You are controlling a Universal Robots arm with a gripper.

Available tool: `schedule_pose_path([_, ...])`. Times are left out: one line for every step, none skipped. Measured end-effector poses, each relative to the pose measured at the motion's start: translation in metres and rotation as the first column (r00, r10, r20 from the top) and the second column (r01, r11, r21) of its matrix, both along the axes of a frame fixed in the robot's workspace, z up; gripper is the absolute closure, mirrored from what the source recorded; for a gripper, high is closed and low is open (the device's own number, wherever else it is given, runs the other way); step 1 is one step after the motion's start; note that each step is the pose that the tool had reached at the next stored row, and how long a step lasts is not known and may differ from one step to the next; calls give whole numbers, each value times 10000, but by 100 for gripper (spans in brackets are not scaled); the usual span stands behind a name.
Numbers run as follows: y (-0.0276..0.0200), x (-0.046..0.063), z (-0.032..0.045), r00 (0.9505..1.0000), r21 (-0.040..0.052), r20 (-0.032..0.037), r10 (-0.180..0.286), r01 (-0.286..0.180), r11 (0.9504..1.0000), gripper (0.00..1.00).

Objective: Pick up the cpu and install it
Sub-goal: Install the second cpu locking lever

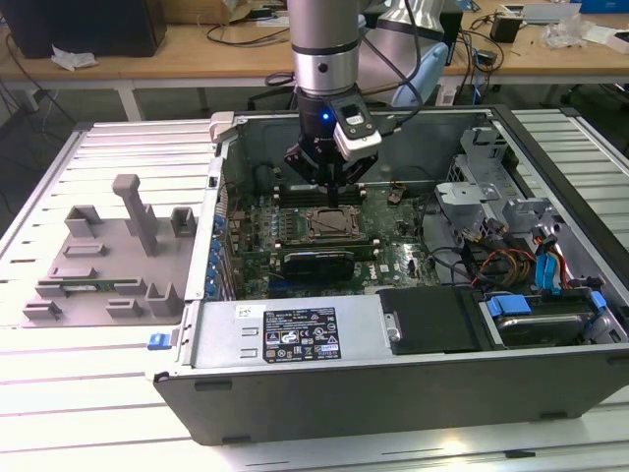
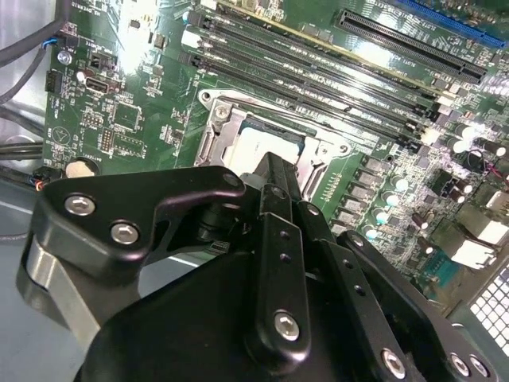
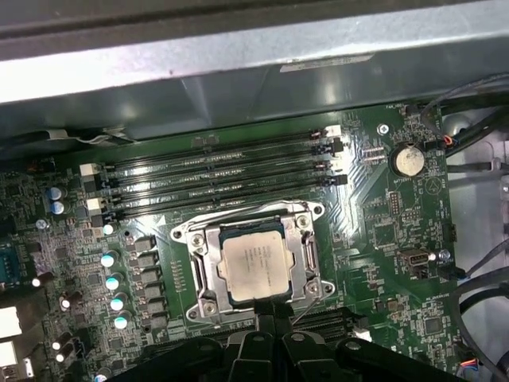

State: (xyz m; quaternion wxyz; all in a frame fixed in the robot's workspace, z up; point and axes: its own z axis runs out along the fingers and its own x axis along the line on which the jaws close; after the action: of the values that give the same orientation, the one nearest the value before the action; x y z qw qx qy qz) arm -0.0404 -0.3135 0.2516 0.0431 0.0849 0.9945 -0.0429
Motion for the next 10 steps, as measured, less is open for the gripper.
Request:
schedule_pose_path([-10, 0, 0, 10000, -1, -1, 1, -1, 10000, 89])
schedule_pose_path([-27, 0, 1, 10000, -1, -1, 1, -1, 10000, 89])
schedule_pose_path([-38, -1, 0, 10000, 1, -1, 0, 0, 10000, 89])
schedule_pose_path([-55, -2, 0, 10000, 7, -1, 0, 0, 10000, 89])
schedule_pose_path([-68, -3, 0, 10000, 18, -1, 1, -1, 10000, 89])
schedule_pose_path([-83, -5, -1, 10000, 41, -1, 6, -6, 10000, 89])
schedule_pose_path([-89, -7, -2, 10000, 77, -1, 13, -13, 10000, 89])
schedule_pose_path([-94, -12, -6, 10000, 233, 0, 39, -39, 9997, 89])
schedule_pose_path([-94, -16, -9, 10000, 319, 0, 57, -57, 9995, 89])
schedule_pose_path([-96, -20, -12, 10000, 425, 1, 81, -81, 9991, 89])
